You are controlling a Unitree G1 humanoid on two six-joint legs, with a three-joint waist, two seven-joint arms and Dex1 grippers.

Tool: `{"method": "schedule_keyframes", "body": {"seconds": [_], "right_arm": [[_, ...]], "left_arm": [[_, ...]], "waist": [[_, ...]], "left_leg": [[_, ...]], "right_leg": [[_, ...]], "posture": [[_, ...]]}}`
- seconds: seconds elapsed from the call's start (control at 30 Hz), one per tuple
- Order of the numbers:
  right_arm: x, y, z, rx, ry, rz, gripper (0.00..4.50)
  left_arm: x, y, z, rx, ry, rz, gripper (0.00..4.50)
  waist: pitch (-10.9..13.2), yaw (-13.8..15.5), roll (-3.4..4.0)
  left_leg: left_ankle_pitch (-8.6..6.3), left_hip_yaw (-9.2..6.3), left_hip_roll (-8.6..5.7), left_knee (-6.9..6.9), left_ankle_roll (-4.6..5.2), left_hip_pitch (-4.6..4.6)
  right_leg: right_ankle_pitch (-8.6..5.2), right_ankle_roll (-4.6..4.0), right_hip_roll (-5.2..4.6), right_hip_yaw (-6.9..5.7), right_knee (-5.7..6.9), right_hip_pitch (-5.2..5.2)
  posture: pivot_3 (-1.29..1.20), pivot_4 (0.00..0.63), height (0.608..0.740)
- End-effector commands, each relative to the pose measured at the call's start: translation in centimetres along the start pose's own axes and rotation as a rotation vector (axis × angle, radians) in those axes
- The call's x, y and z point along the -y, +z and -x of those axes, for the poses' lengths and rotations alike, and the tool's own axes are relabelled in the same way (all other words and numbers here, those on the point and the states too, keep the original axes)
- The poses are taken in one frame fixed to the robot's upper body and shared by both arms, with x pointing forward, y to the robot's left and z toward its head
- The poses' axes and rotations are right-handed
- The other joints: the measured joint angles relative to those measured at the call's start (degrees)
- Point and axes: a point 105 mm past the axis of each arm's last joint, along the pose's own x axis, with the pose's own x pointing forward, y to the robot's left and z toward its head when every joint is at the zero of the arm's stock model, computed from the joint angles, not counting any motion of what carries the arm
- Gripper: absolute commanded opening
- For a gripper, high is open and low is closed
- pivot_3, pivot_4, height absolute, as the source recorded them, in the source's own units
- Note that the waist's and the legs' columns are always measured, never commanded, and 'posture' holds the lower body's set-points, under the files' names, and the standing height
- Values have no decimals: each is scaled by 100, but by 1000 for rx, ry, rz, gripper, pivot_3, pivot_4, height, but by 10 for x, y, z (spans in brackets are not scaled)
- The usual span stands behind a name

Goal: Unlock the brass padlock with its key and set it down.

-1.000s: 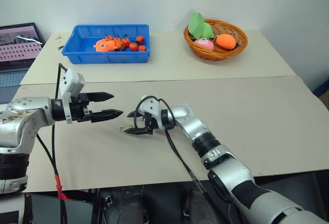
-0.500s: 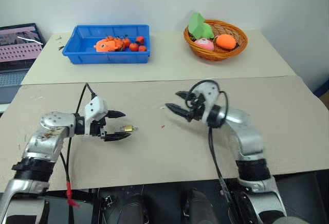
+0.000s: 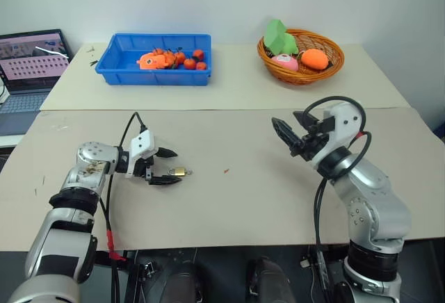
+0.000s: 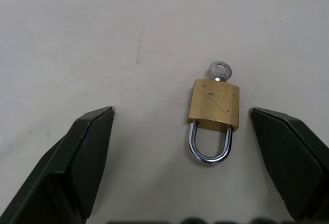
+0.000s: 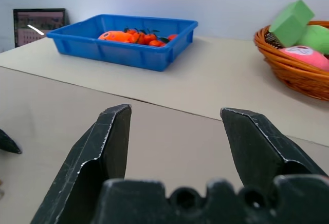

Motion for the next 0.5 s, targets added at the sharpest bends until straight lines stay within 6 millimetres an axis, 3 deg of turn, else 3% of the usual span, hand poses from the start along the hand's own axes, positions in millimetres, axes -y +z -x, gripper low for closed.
{"method": "schedule_keyframes", "body": {"seconds": [0.03,0.07,0.17,0.43,0.5], "right_arm": [[2,17,5,62,-27,29,3345],[3,18,5,63,-33,29,3345],[6,18,6,61,-48,34,3419],[13,18,10,56,-77,45,3419],[14,18,10,56,-80,49,3419]], "left_arm": [[12,-10,-13,-47,-102,21,4500],[14,-10,-14,-50,-113,15,4500],[18,-12,-14,-55,-139,8,3761],[26,-18,-12,-76,-174,33,803],[27,-18,-12,-77,-175,35,810]], "waist": [[0,8,0],[0,9,0],[-1,-5,-1],[-2,-38,0],[-2,-39,0]], "left_leg": [[-1,-1,0,1,2,0],[-3,-2,0,2,5,0],[-5,-1,-2,3,9,-1],[-12,0,-3,2,19,-2],[-13,0,-3,2,20,-2]], "right_leg": [[0,0,-1,0,0,0],[1,-1,-1,0,-1,1],[1,1,-1,2,-4,1],[-2,10,0,4,-22,3],[-2,11,-1,4,-22,4]], "posture": [[0,150,676],[0,150,676],[0,150,676],[0,150,676],[0,150,676]]}}
